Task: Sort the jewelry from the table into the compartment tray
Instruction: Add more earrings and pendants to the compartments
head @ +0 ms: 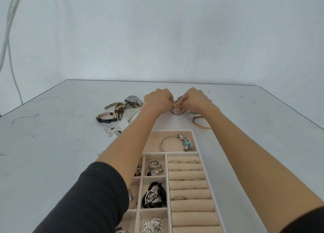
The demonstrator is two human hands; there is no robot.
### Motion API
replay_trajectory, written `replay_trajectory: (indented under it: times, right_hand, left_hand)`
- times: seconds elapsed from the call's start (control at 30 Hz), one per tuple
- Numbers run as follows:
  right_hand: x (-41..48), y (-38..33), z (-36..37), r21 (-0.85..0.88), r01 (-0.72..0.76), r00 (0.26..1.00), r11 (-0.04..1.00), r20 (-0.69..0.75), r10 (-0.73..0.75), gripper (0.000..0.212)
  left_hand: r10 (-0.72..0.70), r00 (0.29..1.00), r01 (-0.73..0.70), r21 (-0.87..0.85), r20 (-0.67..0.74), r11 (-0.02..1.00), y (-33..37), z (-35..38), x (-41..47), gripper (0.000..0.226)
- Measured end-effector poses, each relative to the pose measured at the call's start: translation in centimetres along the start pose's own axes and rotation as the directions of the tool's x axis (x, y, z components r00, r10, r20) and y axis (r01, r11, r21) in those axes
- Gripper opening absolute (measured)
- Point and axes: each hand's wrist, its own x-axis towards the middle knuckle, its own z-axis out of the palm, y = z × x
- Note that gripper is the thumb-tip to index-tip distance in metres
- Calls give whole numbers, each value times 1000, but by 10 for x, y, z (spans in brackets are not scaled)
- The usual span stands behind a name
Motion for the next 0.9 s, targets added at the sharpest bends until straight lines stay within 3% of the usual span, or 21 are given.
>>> replay_trajectory:
  times: [0.23,0.33,0.57,0.77,0.9]
  right_hand:
    - [4,4,5,87,-5,1000,996,10,4,5]
    - [3,5,5,97,6,1000,995,22,-8,12]
    - [-3,5,0,170,44,996,984,69,-57,8]
    - [-6,5,0,206,0,999,979,37,-8,8]
    - [-15,8,-6,281,46,999,958,3,-49,6]
  left_hand:
    - [-31,999,28,-93,-38,995,-6,-1,-2,6]
    - [-33,999,31,-130,-14,991,-9,-1,-2,5]
    - [-42,999,41,-176,-1,983,-10,-2,-5,2]
    - [-44,999,38,-173,-31,984,-14,-5,-8,5]
    - [-36,997,23,-197,-63,980,-23,-16,-16,7]
